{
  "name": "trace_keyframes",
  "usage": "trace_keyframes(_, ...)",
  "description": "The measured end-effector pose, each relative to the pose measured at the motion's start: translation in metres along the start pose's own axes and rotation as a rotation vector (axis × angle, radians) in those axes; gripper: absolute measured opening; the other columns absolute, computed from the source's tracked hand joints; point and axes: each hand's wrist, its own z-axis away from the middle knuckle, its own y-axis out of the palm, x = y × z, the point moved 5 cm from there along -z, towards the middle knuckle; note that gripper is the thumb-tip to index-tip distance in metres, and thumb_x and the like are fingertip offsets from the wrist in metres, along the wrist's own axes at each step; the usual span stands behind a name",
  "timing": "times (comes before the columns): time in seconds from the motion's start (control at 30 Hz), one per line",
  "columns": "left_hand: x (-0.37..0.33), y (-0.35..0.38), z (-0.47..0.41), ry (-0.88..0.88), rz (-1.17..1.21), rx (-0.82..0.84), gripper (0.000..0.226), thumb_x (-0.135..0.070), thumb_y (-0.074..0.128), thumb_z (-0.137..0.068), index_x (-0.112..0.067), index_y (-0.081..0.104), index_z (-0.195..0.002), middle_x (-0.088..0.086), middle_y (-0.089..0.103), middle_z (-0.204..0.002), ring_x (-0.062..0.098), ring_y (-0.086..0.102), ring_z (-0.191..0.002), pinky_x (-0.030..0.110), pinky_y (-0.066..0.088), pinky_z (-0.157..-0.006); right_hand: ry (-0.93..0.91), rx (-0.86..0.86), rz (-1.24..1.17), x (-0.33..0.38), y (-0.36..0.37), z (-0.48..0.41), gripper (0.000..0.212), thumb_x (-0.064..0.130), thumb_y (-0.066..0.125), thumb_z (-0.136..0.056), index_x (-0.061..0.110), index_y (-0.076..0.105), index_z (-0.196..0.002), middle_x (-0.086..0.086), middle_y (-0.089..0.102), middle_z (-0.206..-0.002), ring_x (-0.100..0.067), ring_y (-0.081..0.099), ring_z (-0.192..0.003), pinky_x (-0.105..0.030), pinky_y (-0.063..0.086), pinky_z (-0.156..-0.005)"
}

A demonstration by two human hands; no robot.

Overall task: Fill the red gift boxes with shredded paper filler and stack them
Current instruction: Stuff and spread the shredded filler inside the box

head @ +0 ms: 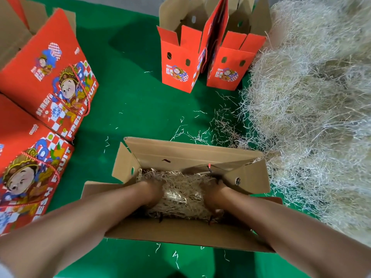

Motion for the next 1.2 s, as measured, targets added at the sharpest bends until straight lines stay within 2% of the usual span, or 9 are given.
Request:
trace_keyframes(0.2,0.007,-0.001,0.007,-0.085,-0.177,0.119,0.059,-0.026,0.046,-0.096,-0.017,0.021,-0.148,0.017,0.019,-0.153,0.037,0.019,-0.14,0.059,0.014,-0.109,0.023,0.128,0.106,-0.009,0.008,0.004,0.049,0.021,0.052,-0.091,0.013,0.04,-0.138,-0.016,0.023,-0.151,-0.043,0.018,-0.138,-0.065,0.019,-0.103)
trace_keyframes(0.43,-0.012,-0.021,0.019,0.119,-0.158,-0.422,0.028,-0.022,0.043,-0.094,-0.008,0.065,-0.105,0.012,0.055,-0.117,0.026,0.048,-0.112,0.041,0.037,-0.096,-0.183,-0.096,0.089,0.022,-0.013,0.026,0.032,0.011,0.05,-0.093,0.001,0.054,-0.123,-0.017,0.053,-0.126,-0.035,0.054,-0.113,-0.042,0.051,-0.087)
trace_keyframes(0.57,-0.01,0.021,0.015,0.156,-0.07,0.243,0.028,-0.016,0.035,-0.098,-0.006,0.053,-0.079,0.016,0.055,-0.093,0.022,0.05,-0.079,0.034,0.041,-0.071,-0.336,0.103,-0.008,0.023,0.003,0.036,0.042,0.005,0.048,-0.094,0.006,0.044,-0.136,-0.013,0.049,-0.134,-0.031,0.049,-0.12,-0.04,0.042,-0.099)
trace_keyframes(0.63,-0.007,0.023,0.016,0.13,0.083,0.329,0.024,-0.018,0.038,-0.098,-0.011,0.05,-0.079,0.009,0.051,-0.082,0.018,0.045,-0.068,0.029,0.04,-0.068,-0.245,-0.015,-0.121,0.016,-0.015,0.047,0.043,0.002,0.05,-0.091,0.01,0.048,-0.133,-0.013,0.054,-0.13,-0.029,0.055,-0.114,-0.035,0.047,-0.091)
trace_keyframes(0.8,-0.008,-0.026,0.028,0.038,0.069,-0.269,0.028,-0.001,0.041,-0.089,0.0,0.062,-0.108,0.018,0.063,-0.112,0.03,0.06,-0.099,0.038,0.047,-0.085,-0.166,-0.864,-0.341,-0.01,-0.079,0.119,0.03,0.0,0.051,-0.086,0.014,0.061,-0.111,-0.006,0.064,-0.103,-0.021,0.062,-0.086,-0.034,0.054,-0.075)
trace_keyframes(0.93,0.003,-0.011,0.04,0.051,0.08,0.066,0.024,-0.002,0.036,-0.095,0.005,0.056,-0.107,0.026,0.055,-0.112,0.029,0.052,-0.092,0.035,0.045,-0.082,-0.096,-1.2,-0.316,-0.027,-0.094,0.166,0.024,-0.004,0.057,-0.081,0.009,0.062,-0.1,-0.008,0.06,-0.092,-0.021,0.06,-0.072,-0.025,0.049,-0.055)
trace_keyframes(1.03,0.011,-0.04,0.061,0.121,0.297,-0.195,0.029,-0.018,0.045,-0.096,-0.007,0.059,-0.118,0.01,0.06,-0.122,0.017,0.056,-0.097,0.02,0.042,-0.081,0.016,-1.517,-0.299,-0.047,-0.089,0.19,0.029,-0.009,0.068,-0.067,0.001,0.063,-0.094,-0.015,0.058,-0.09,-0.03,0.056,-0.08,-0.036,0.051,-0.068)
trace_keyframes(1.1,0.014,-0.063,0.079,0.141,0.386,-0.399,0.027,-0.024,0.048,-0.095,-0.014,0.064,-0.114,-0.002,0.064,-0.118,0.006,0.057,-0.097,0.013,0.036,-0.079,0.133,-1.447,-0.296,-0.063,-0.087,0.186,0.037,-0.001,0.067,-0.073,0.002,0.058,-0.109,-0.016,0.056,-0.104,-0.032,0.054,-0.094,-0.043,0.049,-0.079)
trace_keyframes(1.2,0.015,-0.081,0.103,0.146,0.449,-0.499,0.024,-0.025,0.05,-0.094,-0.014,0.069,-0.102,-0.007,0.067,-0.11,0.005,0.059,-0.095,0.013,0.038,-0.079,0.2,-1.057,-0.35,-0.084,-0.082,0.166,0.026,0.024,0.046,-0.095,0.013,0.047,-0.119,-0.007,0.058,-0.105,-0.027,0.058,-0.096,-0.04,0.05,-0.079)
